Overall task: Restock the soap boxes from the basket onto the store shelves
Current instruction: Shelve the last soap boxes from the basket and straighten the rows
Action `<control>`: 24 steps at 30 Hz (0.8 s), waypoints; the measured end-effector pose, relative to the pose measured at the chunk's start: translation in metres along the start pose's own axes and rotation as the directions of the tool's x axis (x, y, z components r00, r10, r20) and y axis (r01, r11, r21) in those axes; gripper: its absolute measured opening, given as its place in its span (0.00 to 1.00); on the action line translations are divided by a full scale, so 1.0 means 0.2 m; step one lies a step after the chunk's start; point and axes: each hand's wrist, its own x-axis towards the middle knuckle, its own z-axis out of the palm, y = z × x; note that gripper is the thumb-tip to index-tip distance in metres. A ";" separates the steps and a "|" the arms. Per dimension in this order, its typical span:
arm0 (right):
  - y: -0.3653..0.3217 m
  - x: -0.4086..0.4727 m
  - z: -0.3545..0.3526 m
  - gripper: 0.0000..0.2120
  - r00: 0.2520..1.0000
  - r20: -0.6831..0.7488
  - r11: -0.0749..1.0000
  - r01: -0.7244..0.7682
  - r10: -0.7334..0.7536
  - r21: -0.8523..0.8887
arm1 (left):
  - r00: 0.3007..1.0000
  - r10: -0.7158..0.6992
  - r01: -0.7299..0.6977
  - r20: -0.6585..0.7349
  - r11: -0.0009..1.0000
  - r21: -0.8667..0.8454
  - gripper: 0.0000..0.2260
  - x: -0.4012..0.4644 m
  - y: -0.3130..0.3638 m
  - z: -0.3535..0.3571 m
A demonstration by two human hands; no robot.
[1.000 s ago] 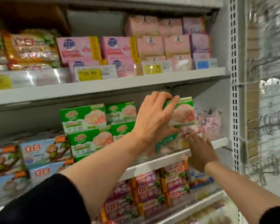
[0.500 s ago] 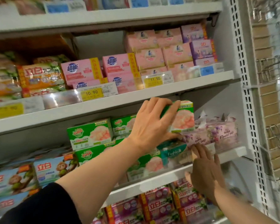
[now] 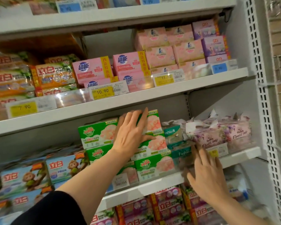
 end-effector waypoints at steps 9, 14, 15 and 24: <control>0.02 -0.01 0.05 0.39 0.997 0.083 1.000 0.005 -0.003 -0.019 | 0.985 0.039 -0.057 0.170 0.993 0.103 0.32 -0.34 0.04 0.13; 0.10 -0.08 0.03 0.35 0.987 0.138 0.995 0.074 -0.082 0.066 | 0.983 -0.025 0.039 0.181 0.996 -0.074 0.30 -0.37 0.17 0.06; 0.12 -0.12 0.01 0.34 0.986 0.147 0.994 0.063 -0.075 0.087 | 0.983 -0.026 0.048 0.179 0.991 -0.123 0.29 -0.39 0.22 0.04; 0.53 -0.65 -0.53 0.31 0.994 0.095 0.999 -0.047 0.049 -0.017 | 0.985 0.131 -0.033 0.111 0.780 -0.625 0.27 -0.38 1.08 -0.22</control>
